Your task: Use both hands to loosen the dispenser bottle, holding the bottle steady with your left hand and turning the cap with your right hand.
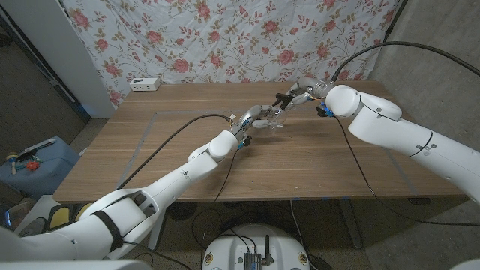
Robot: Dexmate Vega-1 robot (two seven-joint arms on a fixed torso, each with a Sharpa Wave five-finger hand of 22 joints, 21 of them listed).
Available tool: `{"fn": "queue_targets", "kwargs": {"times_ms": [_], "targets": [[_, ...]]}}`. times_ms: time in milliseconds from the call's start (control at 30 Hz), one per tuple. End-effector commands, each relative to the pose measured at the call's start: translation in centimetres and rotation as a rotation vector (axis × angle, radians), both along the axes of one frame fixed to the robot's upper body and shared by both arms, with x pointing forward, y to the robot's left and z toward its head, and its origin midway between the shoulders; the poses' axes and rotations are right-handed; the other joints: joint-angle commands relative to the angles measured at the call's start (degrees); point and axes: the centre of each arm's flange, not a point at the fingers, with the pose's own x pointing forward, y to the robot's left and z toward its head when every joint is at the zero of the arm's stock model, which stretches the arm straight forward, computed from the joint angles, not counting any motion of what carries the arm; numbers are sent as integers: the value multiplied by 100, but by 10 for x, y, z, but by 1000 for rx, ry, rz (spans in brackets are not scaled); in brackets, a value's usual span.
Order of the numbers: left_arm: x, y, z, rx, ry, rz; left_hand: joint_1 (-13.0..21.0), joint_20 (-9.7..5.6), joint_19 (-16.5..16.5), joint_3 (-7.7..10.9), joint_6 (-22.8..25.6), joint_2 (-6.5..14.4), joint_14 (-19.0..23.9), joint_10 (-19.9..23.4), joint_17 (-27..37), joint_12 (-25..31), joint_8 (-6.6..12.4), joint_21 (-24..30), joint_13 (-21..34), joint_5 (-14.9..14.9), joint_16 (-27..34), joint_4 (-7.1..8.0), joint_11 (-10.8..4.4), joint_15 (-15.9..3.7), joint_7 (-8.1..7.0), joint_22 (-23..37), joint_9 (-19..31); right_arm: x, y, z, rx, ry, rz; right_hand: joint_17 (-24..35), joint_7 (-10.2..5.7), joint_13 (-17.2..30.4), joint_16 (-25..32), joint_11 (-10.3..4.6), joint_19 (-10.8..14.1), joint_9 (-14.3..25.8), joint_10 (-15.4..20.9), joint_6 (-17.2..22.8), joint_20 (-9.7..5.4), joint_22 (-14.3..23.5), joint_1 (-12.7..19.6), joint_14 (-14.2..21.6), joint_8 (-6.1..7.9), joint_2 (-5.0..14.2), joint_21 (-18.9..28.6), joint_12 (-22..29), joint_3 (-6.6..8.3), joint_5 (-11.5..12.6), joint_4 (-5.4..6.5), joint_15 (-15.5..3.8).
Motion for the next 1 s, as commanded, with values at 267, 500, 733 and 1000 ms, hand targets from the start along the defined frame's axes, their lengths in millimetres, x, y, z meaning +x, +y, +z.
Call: {"fn": "queue_targets", "kwargs": {"times_ms": [267,500,733,1000], "targets": [[-1,0,0,-11,-10,0,-675,-366,58,485,648,784,48,297,9,32,18,10,28,31,-1,433,-255,-388,-32,12,5,-1,7,0,-30,22,19,-44,-47,16,-140,13,-135,-48,-484,-509,16,2,-225,-210,-304,-200,-29,-292,-38,72,48,-858],[-1,1,0,-14,-11,4,-675,-361,61,485,643,785,57,298,9,30,14,11,28,31,3,434,-241,-389,-38,12,6,0,9,-1,-40,43,25,-47,-32,58,-186,83,-236,-40,-816,-843,76,4,-363,-427,-492,-307,-33,-453,-1,129,66,-800],[0,1,0,-17,-14,3,-681,-361,64,486,642,792,65,298,10,26,12,11,23,31,6,440,-239,-382,-30,12,6,1,9,-1,-49,62,25,-10,-15,98,-174,167,-360,-19,-1223,-1122,130,6,-500,-711,-601,-353,-42,-588,-63,138,104,-651],[1,2,1,-18,-16,5,-674,-366,70,487,646,786,56,301,8,28,11,12,27,31,2,433,-248,-374,-51,10,7,3,10,0,-61,88,33,-12,12,125,-200,299,-468,2,-1647,-1493,199,9,-581,-1035,-694,-414,-41,-680,-145,142,108,-519]]}}
